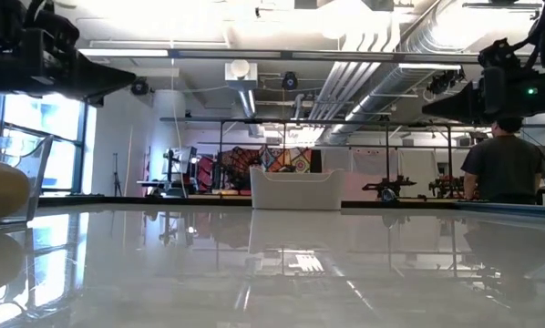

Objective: Sort produce into baskets
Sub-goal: Return to Home Position

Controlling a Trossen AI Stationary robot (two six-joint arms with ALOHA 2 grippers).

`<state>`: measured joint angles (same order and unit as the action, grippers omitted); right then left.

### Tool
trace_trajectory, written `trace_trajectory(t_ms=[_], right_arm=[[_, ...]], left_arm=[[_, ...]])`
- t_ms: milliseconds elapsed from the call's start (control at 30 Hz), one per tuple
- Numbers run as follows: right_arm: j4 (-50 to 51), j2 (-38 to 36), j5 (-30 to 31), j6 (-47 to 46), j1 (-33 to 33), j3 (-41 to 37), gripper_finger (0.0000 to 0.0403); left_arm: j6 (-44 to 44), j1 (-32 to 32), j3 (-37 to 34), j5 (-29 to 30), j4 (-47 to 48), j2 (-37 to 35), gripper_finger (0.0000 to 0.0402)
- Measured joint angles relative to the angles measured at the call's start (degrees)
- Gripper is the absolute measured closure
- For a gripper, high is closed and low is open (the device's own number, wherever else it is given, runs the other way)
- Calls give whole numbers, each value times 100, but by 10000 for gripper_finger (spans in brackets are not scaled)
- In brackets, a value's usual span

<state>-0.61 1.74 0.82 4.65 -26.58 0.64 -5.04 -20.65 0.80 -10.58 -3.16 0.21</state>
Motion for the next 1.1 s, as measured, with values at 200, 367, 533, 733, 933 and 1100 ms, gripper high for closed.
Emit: trace_trajectory(t_ms=[200, 367, 533, 733, 933, 1100], right_arm=[[-24, 16, 181, 94, -353, 0, 403], [-26, 17, 188, 119, -414, 0, 403], [-26, 17, 186, 117, -414, 0, 403], [-28, 17, 186, 117, -414, 0, 403], [-30, 17, 184, 117, -414, 0, 402], [-30, 17, 180, 135, -414, 0, 402]], left_arm=[[233, -1, -2, 370, 149, 110, 401], [847, -1, -2, 566, 184, 328, 401], [1082, -1, -2, 579, 186, 380, 401], [1082, -1, -2, 578, 184, 380, 401], [1086, -1, -2, 578, 184, 380, 401], [1086, -1, -2, 577, 184, 380, 401]])
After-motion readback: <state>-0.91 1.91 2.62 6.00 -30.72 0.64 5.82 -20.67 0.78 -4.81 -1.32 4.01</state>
